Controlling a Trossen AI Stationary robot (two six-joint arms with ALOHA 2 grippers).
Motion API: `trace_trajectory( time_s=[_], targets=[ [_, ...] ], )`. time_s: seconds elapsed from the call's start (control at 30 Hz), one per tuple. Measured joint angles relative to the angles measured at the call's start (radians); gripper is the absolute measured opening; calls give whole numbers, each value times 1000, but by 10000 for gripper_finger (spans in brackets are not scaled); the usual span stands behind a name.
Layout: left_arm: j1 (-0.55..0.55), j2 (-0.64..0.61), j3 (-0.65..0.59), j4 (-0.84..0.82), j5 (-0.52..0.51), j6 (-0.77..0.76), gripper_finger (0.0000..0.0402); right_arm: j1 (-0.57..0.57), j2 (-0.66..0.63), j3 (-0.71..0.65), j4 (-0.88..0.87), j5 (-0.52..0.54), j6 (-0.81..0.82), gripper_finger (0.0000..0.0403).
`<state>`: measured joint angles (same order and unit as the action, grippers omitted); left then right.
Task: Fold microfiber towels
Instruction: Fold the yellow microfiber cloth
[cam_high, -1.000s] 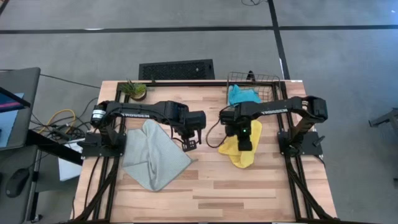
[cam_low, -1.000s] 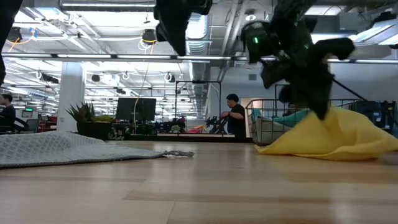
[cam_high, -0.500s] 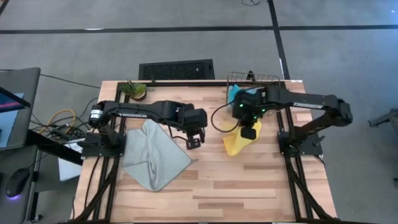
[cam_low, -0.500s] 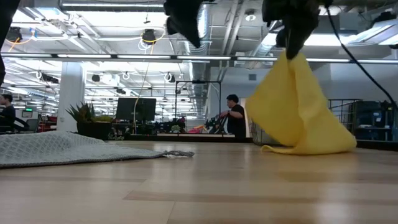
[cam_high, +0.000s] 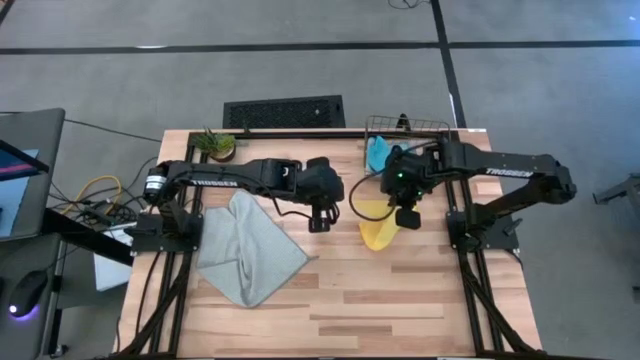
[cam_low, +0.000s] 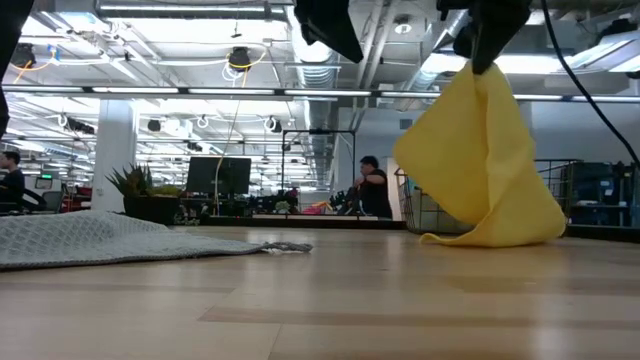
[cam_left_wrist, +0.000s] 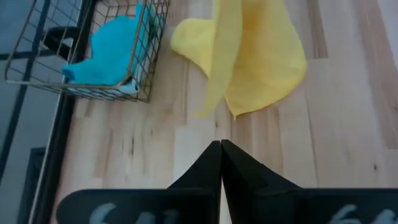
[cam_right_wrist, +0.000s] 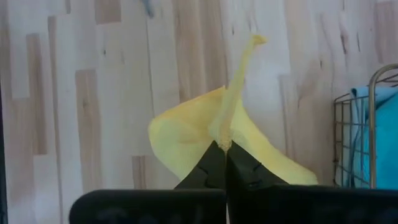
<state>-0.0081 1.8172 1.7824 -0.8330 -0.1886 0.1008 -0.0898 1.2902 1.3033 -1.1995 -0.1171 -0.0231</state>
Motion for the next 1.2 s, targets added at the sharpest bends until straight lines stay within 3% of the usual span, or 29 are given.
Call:
trace_trajectory(
  time_s=[0.23,0.5,1.2],
  targets=[
    [30,18,1,39,123,25,49,17,-1,0,0,25,0,10],
    [45,160,0,86,123,142,109,16,-1,0,0,25,-2,5],
    [77,259,4,331,132,270,114,16,-1,0,-9,23,-3,8]
  ],
)
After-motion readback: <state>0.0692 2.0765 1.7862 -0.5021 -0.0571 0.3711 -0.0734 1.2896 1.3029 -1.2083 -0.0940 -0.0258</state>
